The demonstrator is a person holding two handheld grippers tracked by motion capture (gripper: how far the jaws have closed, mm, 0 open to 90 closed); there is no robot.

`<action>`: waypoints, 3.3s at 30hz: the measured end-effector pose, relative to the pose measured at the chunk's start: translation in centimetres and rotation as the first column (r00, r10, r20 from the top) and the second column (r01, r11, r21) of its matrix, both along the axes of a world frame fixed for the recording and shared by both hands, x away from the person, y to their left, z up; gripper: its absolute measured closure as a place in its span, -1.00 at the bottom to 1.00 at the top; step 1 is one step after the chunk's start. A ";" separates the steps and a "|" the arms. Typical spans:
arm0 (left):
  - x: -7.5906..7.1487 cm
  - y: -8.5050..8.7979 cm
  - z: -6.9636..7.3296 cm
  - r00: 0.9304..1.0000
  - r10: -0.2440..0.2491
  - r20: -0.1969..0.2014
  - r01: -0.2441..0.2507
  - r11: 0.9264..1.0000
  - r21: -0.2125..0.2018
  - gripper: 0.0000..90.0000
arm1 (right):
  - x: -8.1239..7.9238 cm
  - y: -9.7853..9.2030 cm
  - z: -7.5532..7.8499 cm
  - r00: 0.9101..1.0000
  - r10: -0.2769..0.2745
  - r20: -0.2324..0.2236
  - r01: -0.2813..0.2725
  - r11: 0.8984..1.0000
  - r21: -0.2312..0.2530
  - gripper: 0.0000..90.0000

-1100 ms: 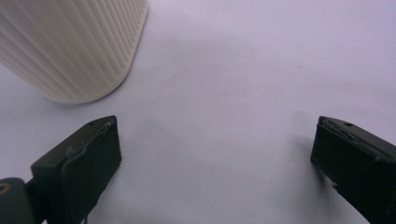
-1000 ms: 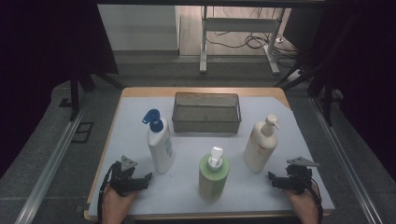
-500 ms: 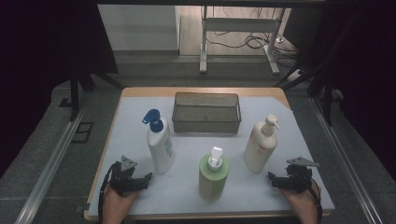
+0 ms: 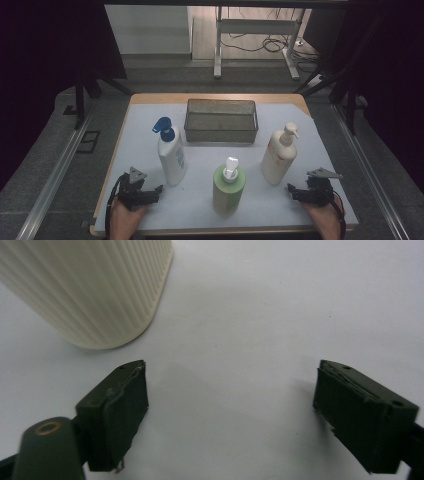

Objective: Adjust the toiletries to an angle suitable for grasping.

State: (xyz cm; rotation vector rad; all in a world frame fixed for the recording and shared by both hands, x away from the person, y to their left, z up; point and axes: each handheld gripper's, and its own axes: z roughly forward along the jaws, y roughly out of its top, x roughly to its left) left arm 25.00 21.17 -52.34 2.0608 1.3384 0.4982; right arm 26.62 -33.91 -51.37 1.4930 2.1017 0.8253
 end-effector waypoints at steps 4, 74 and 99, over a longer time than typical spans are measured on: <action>0.0 0.0 0.0 1.000 0.000 0.000 0.000 1.000 0.000 -0.72 | -0.1 0.1 0.4 1.000 0.024 0.007 -0.024 1.000 0.001 -0.41; 0.0 0.0 0.0 1.000 0.000 0.001 0.000 1.000 0.000 -0.72 | -1.0 2.6 2.2 0.954 0.286 0.094 -0.298 0.942 0.157 0.99; 0.0 0.0 0.0 1.000 -0.001 0.002 0.001 1.000 0.001 -0.72 | -0.1 4.7 1.4 0.947 0.304 0.103 -0.316 0.941 0.124 1.00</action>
